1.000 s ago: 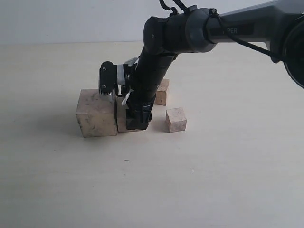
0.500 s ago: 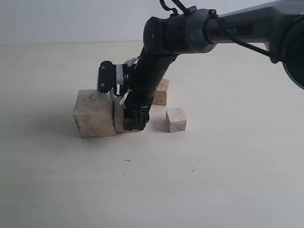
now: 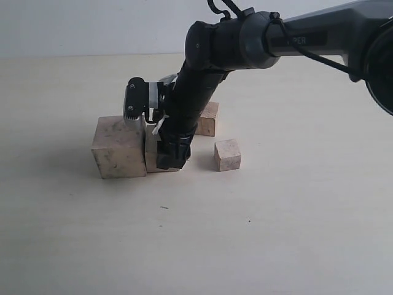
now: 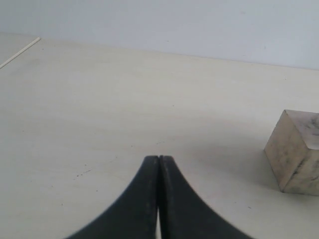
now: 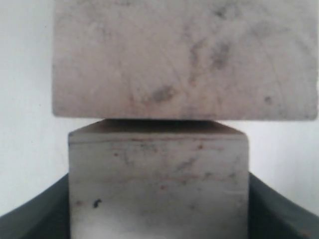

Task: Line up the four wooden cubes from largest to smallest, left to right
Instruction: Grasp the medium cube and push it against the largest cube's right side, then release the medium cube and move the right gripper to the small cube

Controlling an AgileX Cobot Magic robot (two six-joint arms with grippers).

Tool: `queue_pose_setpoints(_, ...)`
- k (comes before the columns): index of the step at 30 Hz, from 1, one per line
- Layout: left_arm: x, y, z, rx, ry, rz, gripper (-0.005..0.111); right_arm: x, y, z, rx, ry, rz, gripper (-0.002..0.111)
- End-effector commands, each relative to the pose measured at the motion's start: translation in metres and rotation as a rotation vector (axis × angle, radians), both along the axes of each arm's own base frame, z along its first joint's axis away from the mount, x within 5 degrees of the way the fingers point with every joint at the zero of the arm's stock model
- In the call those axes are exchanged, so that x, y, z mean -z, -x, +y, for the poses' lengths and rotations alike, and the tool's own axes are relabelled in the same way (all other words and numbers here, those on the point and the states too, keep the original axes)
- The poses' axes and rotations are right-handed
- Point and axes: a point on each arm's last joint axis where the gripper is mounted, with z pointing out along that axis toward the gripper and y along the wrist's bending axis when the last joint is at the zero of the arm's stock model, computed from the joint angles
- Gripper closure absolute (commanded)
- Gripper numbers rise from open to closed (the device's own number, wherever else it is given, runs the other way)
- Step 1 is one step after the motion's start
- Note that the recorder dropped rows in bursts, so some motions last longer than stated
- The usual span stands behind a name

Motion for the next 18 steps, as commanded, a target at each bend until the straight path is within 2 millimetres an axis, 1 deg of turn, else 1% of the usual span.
queue_pose_setpoints(1, 0.0, 0.0, 0.0, 0.001, 0.01, -0.017, 0.107, 0.0, -0.001, 0.0, 0.014, -0.018, -0.001, 0.035)
queue_pose_setpoints(3, 0.0, 0.0, 0.0, 0.001, 0.01, -0.017, 0.107, -0.002, -0.001, 0.0, 0.018, -0.021, -0.003, 0.033)
queue_pose_setpoints(5, 0.0, 0.0, 0.0, 0.001, 0.01, -0.017, 0.107, -0.009, -0.001, 0.0, 0.02, -0.032, -0.013, 0.031)
queue_pose_setpoints(12, 0.0, 0.0, 0.0, 0.001, 0.01, -0.017, 0.107, -0.049, 0.004, -0.004, 0.018, -0.06, -0.037, 0.03)
queue_pose_setpoints(16, 0.0, 0.0, 0.0, 0.001, 0.01, -0.017, 0.107, -0.065, 0.002, -0.013, 0.073, -0.009, -0.098, 0.03)
queue_pose_setpoints(18, 0.0, 0.0, 0.0, 0.001, 0.01, -0.017, 0.107, -0.067, -0.002, -0.018, 0.09, 0.038, -0.141, 0.03)
